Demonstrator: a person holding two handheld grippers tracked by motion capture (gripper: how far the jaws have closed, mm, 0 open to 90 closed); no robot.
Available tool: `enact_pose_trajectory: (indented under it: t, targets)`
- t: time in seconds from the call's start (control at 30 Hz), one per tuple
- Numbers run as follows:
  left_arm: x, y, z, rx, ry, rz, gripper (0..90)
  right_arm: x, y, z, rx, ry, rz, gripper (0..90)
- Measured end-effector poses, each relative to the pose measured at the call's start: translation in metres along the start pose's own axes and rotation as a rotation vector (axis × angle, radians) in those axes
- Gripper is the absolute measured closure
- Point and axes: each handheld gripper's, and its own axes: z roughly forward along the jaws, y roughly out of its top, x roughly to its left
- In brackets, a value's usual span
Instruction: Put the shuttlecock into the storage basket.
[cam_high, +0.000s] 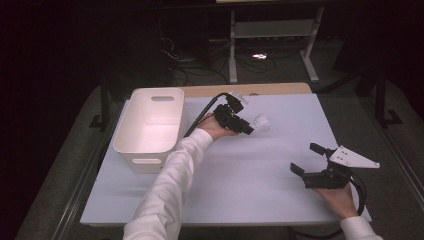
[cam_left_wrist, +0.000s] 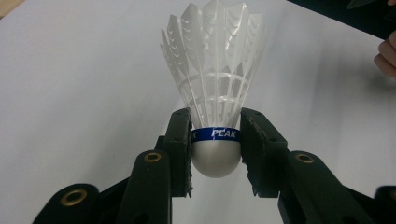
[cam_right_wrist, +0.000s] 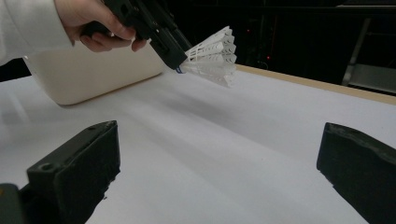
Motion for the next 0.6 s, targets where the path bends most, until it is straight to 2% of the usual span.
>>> enact_pose_trajectory:
  t: [0.23, 0.6]
  targets:
    - [-0.009, 0.003, -0.012, -0.034, 0.003, 0.015, 64.8, -0.001, -0.001, 0.001, 0.007, -0.01, 0.008, 0.0]
    - [-0.016, 0.005, -0.031, -0.043, 0.001, 0.017, 64.8, -0.003, -0.002, 0.004, 0.015, -0.011, 0.023, 0.0]
